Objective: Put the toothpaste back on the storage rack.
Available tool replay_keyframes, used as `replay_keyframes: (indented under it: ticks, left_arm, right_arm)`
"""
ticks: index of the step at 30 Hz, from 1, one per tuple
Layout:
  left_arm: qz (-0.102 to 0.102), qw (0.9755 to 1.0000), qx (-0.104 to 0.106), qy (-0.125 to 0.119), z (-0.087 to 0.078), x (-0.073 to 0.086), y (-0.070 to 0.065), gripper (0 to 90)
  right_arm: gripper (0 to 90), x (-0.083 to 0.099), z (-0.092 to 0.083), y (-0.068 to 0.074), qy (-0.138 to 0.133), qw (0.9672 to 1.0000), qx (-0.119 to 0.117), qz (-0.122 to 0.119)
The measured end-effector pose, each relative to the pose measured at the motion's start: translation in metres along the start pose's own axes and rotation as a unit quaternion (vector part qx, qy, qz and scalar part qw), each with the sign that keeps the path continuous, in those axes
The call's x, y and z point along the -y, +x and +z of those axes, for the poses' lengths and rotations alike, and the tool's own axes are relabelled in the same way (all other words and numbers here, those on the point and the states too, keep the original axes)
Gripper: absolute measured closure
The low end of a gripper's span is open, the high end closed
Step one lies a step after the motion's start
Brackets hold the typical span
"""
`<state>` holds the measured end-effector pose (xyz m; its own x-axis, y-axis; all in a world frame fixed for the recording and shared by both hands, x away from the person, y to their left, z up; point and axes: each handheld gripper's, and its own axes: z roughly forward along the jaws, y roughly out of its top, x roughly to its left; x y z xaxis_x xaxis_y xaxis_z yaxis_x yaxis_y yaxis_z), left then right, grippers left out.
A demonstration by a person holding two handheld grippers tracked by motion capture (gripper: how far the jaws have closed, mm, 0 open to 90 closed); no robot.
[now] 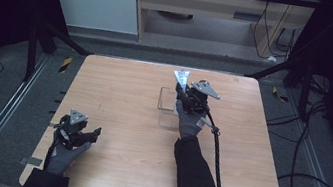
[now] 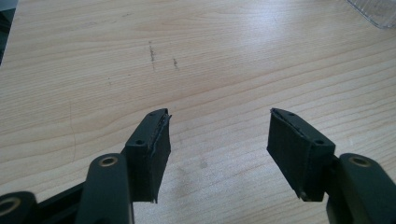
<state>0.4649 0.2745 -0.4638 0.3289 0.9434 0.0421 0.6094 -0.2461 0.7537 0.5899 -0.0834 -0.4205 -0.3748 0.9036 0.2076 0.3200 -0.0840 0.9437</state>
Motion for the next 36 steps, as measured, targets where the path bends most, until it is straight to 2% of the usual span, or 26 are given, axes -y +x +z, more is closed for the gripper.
replay_keyframes:
  ticks: [10,14,16,19,22,26,31,36]
  left_arm:
    - [0.001,1.0,0.0,0.0,0.0,0.0,-0.001,37.9]
    - [0.0,1.0,0.0,0.001,0.0,0.0,-0.001,37.9]
    - [0.001,1.0,0.0,0.001,0.0,0.0,-0.001,37.9]
    - [0.001,1.0,0.001,0.001,0.0,0.0,-0.001,37.9]
    - [0.001,1.0,0.0,0.002,0.001,0.0,-0.001,37.9]
    - [0.001,1.0,0.0,0.002,0.001,0.0,-0.001,37.8]
    - [0.002,1.0,0.0,0.003,0.001,0.0,-0.001,37.9]
    - [0.003,1.0,0.001,0.003,0.001,0.0,-0.002,37.8]
  right_arm:
    - [68.5,0.01,0.002,-0.002,0.025,0.9996,0.0,-0.011]
    - [63.6,0.013,0.002,0.0,0.04,0.9991,-0.004,-0.016]
    - [62.5,0.016,0.002,0.001,0.046,0.9986,0.003,-0.027]
    - [61.2,0.019,0.002,0.0,0.058,0.9979,0.003,-0.026]
    - [58.2,0.021,0.001,0.002,0.062,0.9972,0.008,-0.042]
    - [54.1,0.021,0.0,0.003,0.069,0.9964,0.006,-0.048]
    - [47.1,0.02,-0.004,0.003,0.063,0.9969,0.003,-0.046]
    - [43.4,0.011,-0.019,0.002,0.021,0.9985,0.007,-0.05]
